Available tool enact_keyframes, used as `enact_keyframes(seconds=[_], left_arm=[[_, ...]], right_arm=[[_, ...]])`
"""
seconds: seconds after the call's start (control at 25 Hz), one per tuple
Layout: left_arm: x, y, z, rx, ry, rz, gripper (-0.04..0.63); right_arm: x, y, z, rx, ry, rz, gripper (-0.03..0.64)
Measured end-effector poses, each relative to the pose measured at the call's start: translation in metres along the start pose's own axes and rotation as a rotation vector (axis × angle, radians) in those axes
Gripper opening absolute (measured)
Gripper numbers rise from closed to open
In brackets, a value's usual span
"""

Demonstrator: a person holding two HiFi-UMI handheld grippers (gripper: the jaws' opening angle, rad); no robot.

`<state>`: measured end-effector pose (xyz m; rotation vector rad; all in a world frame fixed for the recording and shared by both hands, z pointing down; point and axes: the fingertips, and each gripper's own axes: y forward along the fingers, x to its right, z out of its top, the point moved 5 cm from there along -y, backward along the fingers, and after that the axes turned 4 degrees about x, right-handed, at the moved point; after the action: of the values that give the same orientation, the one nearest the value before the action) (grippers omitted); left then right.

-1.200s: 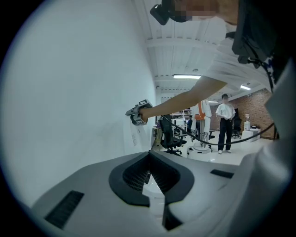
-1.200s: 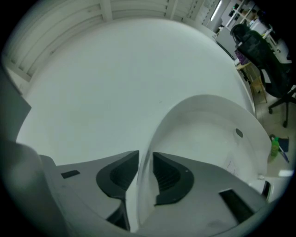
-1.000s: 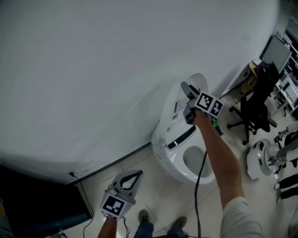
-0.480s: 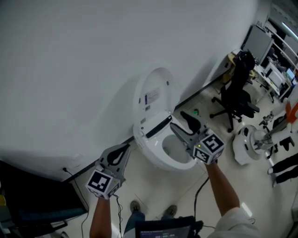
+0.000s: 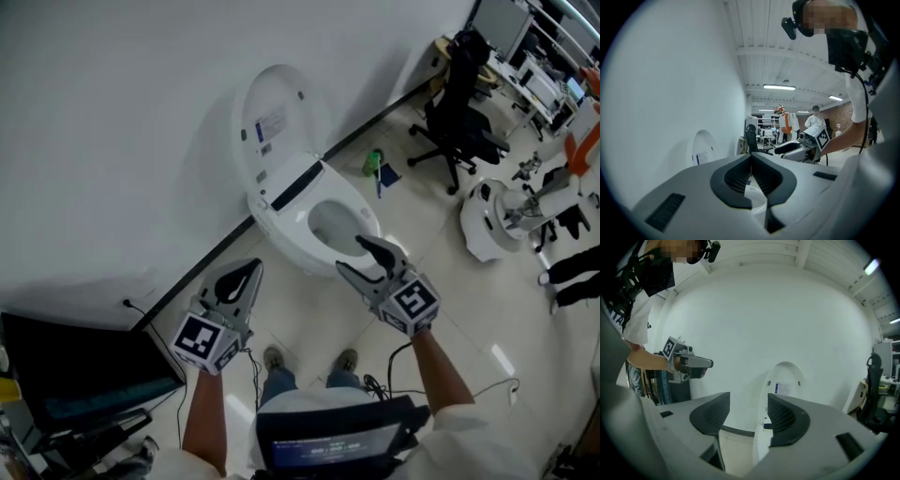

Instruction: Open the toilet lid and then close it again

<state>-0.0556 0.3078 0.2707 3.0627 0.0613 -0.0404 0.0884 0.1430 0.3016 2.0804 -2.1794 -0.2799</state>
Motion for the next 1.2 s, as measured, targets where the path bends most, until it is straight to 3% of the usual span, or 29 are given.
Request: enact_keyframes(seconds=[0.24, 0.56, 0.68, 1.2], left_arm=[[0.013, -0.001, 0.002, 0.031, 0.027, -0.016, 0.000], [0.009, -0.007, -0.004, -0.003, -0.025, 0.025, 0.000], [0.005, -0.010, -0.001, 0.030, -0.054, 0.044, 0.000], [0.012, -0.006, 0.002, 0.010, -0.007, 0.080, 0.025]], right_arm=[[-0.007, -0.012, 0.004, 0.018, -0.002, -0.004, 0.238], [-0.010, -0.012, 0.006, 0.040, 0.021, -0.008, 0.238], [-0.013, -0.011, 0.007, 0.040, 0.025, -0.005, 0.238], [-0.003, -0.024, 0.012, 0.081, 0.026, -0.004, 0.238]])
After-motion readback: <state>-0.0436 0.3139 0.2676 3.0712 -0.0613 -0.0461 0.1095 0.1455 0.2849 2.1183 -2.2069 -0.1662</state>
